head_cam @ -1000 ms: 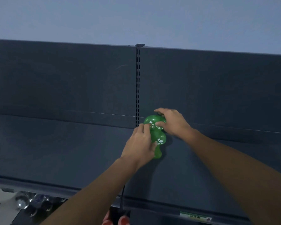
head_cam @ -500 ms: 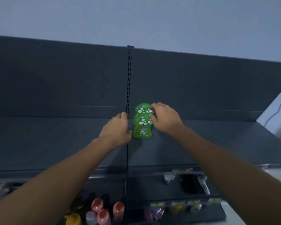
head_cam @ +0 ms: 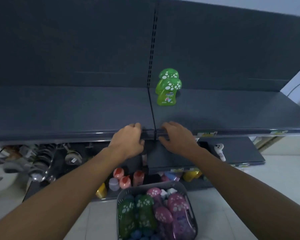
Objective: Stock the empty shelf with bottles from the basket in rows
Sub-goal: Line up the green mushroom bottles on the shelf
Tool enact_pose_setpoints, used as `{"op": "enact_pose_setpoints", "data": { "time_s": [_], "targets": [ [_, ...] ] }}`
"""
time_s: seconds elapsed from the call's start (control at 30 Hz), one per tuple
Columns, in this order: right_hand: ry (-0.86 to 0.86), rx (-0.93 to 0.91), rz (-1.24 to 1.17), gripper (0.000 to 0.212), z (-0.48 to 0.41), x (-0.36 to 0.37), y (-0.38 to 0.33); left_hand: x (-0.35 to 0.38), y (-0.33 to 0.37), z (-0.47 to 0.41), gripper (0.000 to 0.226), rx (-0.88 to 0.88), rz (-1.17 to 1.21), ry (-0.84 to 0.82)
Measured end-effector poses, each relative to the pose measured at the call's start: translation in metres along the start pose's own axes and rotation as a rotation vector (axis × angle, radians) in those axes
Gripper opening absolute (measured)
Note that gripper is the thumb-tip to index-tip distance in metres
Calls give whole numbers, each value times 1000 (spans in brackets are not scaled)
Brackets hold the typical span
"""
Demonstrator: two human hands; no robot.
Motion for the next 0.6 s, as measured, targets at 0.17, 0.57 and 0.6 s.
{"op": "enact_pose_setpoints", "data": {
  "time_s": [0.17, 0.57, 0.6],
  "targets": [
    [-147, -2, -53, 39, 15, 77, 0, 66, -36, 14, 35, -93, 25, -119],
    [-577, 40, -180, 35, 74, 283, 19, 281, -102, 60, 35, -289, -3, -479],
    [-595, 41, -180, 35, 77, 297, 20, 295, -106, 62, 37, -287, -2, -493]
  ]
}}
Point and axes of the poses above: each hand's wrist, its own z-axis away from the middle knuckle, its own x-axis out of the palm, y = z × x, the point moved 7 cm from there along -z, towards the middle knuckle, and after that the axes turned 3 degrees about -x, right-handed, at the moved point
